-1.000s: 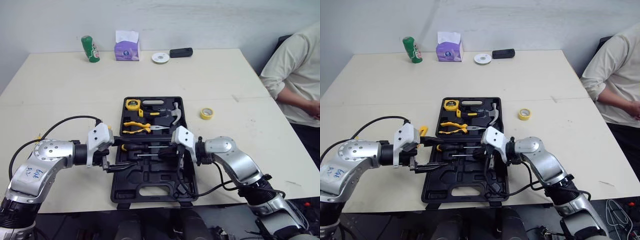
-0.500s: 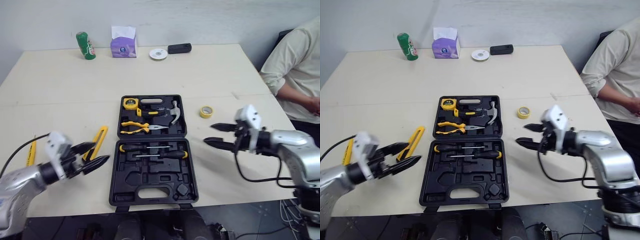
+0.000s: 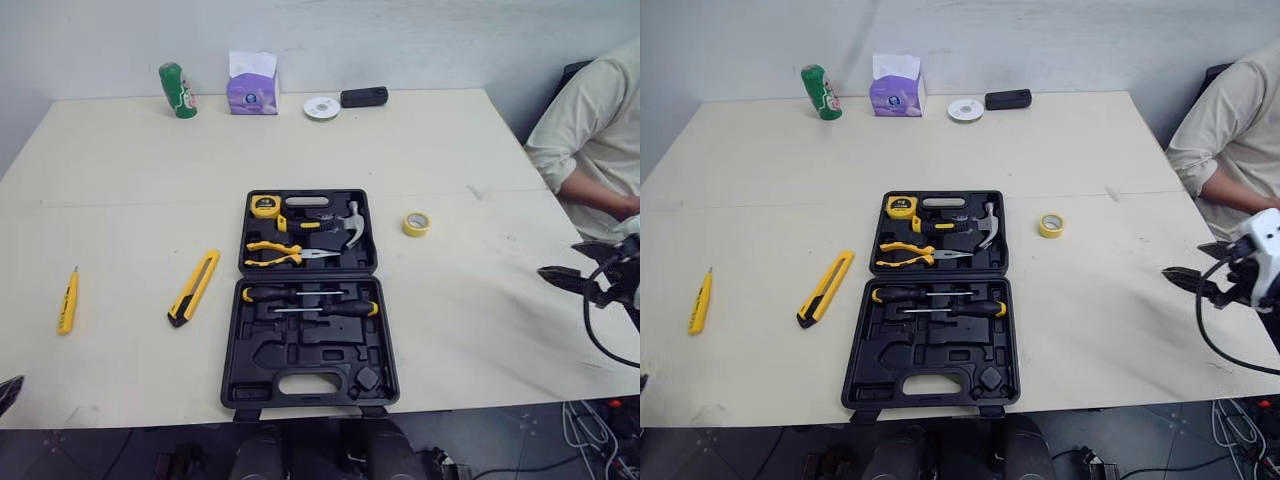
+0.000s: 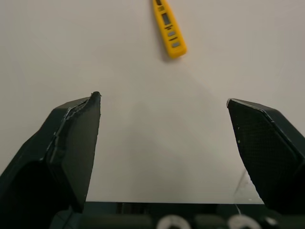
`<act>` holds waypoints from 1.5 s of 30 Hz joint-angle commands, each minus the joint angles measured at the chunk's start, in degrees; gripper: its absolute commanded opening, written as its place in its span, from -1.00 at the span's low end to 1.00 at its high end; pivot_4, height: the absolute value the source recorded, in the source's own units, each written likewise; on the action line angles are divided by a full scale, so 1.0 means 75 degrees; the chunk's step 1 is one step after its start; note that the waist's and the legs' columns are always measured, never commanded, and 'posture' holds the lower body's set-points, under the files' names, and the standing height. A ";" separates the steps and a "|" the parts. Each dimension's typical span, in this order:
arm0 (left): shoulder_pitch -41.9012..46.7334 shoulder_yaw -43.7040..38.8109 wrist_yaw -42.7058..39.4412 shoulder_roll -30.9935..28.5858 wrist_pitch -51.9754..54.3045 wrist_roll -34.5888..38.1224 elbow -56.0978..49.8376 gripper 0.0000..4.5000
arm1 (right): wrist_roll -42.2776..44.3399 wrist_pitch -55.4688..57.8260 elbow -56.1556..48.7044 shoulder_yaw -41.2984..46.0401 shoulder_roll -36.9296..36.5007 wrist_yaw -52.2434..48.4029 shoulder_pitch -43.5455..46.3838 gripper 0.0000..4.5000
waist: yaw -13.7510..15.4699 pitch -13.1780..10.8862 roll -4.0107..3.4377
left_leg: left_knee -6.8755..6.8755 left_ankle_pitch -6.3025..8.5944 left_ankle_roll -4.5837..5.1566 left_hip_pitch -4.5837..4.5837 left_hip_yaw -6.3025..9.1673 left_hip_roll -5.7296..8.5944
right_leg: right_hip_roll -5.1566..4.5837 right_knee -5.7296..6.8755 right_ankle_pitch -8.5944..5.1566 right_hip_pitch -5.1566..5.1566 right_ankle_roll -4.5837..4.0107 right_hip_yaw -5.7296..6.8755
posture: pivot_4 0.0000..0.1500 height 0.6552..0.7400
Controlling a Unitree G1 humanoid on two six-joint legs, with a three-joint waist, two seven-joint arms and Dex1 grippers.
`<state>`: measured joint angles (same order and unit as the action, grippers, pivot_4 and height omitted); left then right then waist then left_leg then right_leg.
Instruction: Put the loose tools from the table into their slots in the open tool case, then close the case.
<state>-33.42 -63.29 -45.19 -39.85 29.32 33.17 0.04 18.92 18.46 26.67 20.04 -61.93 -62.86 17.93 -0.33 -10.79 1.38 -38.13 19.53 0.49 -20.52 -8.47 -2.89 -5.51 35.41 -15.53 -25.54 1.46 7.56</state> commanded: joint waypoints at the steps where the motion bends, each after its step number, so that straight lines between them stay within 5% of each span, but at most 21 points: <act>1: 0.0072 -0.0392 0.0093 -0.0292 -0.0255 -0.0036 0.0545 1.00 | -0.0165 -0.0504 0.0476 0.0077 -0.0236 -0.0048 0.0343 0.98 | -0.0017 -0.0002 -0.0003 | 0.0001 0.0000 -0.0001 0.0000 0.0000 -0.0001 | 0.0001 0.0000 -0.0001 -0.0001 -0.0001 0.0000 | 1.00 0.65; 13: 0.1869 0.0557 0.2217 0.0021 0.1085 0.0280 -0.0288 1.00 | 0.0608 0.0905 -0.2209 -0.0726 0.0698 -0.0183 0.0953 0.98 | -0.0195 -0.0010 -0.0018 | 0.0008 0.0003 -0.0019 -0.0001 -0.0001 -0.0012 | -0.0001 0.0031 0.0005 -0.0007 0.0003 -0.0005 | 1.00 0.65; 23: 0.3207 0.1268 0.4038 -0.0094 0.3297 0.0352 -0.0787 1.00 | 0.2872 0.3358 -0.6105 -0.1928 0.1624 -0.0264 0.1798 0.98 | -0.0144 -0.0008 -0.0011 | 0.0008 0.0002 -0.0027 0.0004 0.0004 -0.0010 | -0.0004 0.0039 0.0005 -0.0007 0.0002 -0.0005 | 1.00 0.65; 38: 0.4789 0.2372 0.4619 -0.0077 0.4072 -0.0126 0.0274 1.00 | 0.2660 0.2764 -0.5963 -0.3481 0.2909 -0.0773 0.3568 0.98 | -0.0145 -0.0004 -0.0005 | 0.0003 -0.0041 -0.0080 0.0010 0.0002 0.0003 | -0.0014 0.0065 0.0006 -0.0010 0.0001 -0.0004 | 1.00 0.65; 45: 0.4595 0.2424 0.4531 0.0023 0.4301 -0.0070 -0.0042 -0.09 | 0.2607 0.2707 -0.5982 -0.3435 0.2894 -0.0901 0.3556 1.00 | -0.0145 -0.0004 -0.0005 | 0.0004 -0.0041 -0.0081 0.0012 0.0002 0.0006 | -0.0020 0.0067 0.0006 -0.0009 0.0000 -0.0005 | 1.00 0.65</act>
<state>1.93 -45.59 -10.93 -40.55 59.91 32.46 0.37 38.13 39.91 -17.42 -6.57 -40.01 -69.14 43.64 -1.42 -10.82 1.34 -38.10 19.23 -0.11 -20.42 -8.46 -2.83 -5.67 35.92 -15.49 -25.60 1.46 7.52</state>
